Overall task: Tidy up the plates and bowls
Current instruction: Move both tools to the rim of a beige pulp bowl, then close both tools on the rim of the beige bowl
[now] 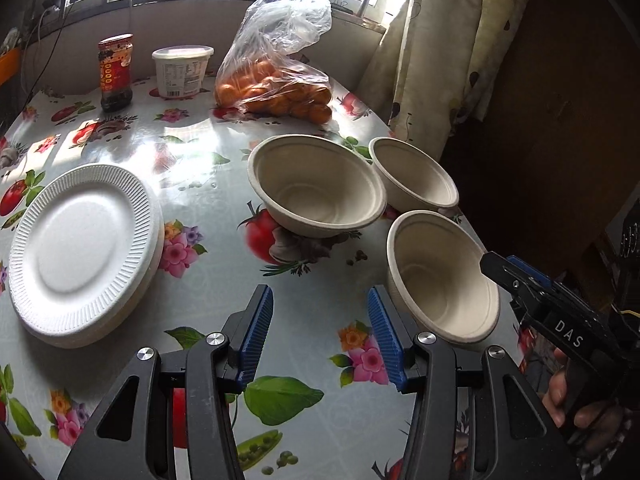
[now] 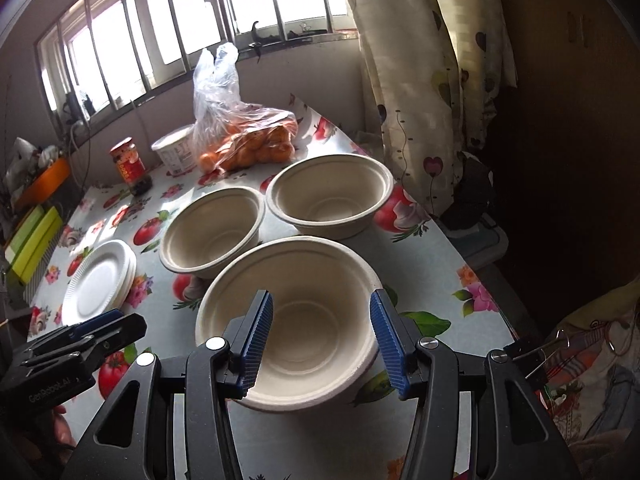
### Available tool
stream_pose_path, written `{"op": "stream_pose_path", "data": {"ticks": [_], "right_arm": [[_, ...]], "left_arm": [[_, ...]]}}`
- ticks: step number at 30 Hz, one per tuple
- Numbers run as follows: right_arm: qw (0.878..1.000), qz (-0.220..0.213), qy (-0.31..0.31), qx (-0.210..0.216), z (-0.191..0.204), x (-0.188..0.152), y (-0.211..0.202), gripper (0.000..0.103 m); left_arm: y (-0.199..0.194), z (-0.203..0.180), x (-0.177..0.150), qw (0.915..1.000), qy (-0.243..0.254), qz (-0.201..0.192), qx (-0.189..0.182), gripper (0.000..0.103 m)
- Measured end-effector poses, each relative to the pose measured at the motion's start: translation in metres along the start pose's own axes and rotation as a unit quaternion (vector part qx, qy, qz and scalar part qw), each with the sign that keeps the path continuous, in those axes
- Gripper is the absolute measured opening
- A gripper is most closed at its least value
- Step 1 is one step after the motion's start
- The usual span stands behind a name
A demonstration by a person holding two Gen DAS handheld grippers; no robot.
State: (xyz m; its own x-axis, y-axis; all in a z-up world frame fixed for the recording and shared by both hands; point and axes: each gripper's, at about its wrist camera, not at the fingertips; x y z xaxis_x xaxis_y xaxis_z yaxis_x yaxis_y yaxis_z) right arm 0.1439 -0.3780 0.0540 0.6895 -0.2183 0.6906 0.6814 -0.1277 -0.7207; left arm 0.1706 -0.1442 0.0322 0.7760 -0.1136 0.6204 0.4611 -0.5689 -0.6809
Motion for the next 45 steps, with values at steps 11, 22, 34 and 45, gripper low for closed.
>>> {"op": "stream_pose_path", "data": {"ticks": [11, 22, 34, 45], "right_arm": [[0.999, 0.028, 0.042, -0.006, -0.035, -0.005, 0.019, 0.051], [0.999, 0.041, 0.025, -0.001, -0.034, -0.006, 0.031, 0.041], [0.999, 0.041, 0.023, 0.016, -0.03, -0.007, 0.033, 0.022], [0.999, 0.04, 0.02, 0.025, -0.026, -0.007, 0.034, 0.016]], "left_arm": [[0.034, -0.015, 0.01, 0.9993, 0.011, 0.03, -0.019, 0.051], [0.048, -0.02, 0.012, 0.9987, 0.017, 0.046, -0.017, 0.039], [0.054, -0.026, 0.012, 0.9978, 0.028, 0.055, -0.023, 0.021], [0.055, -0.026, 0.012, 0.9978, 0.025, 0.053, -0.031, 0.012]]}}
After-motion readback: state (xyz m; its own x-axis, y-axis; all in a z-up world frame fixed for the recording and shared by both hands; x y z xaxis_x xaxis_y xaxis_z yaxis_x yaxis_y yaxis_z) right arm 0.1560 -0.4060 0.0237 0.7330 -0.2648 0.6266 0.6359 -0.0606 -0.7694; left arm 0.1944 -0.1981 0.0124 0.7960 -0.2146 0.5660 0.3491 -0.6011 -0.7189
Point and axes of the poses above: each gripper's, at about its wrist camera, not at the fingertips, and y roughly the way its jaws point, z to its left, x to its top, and after that the axes turned 8 degrees about -x, right-handed
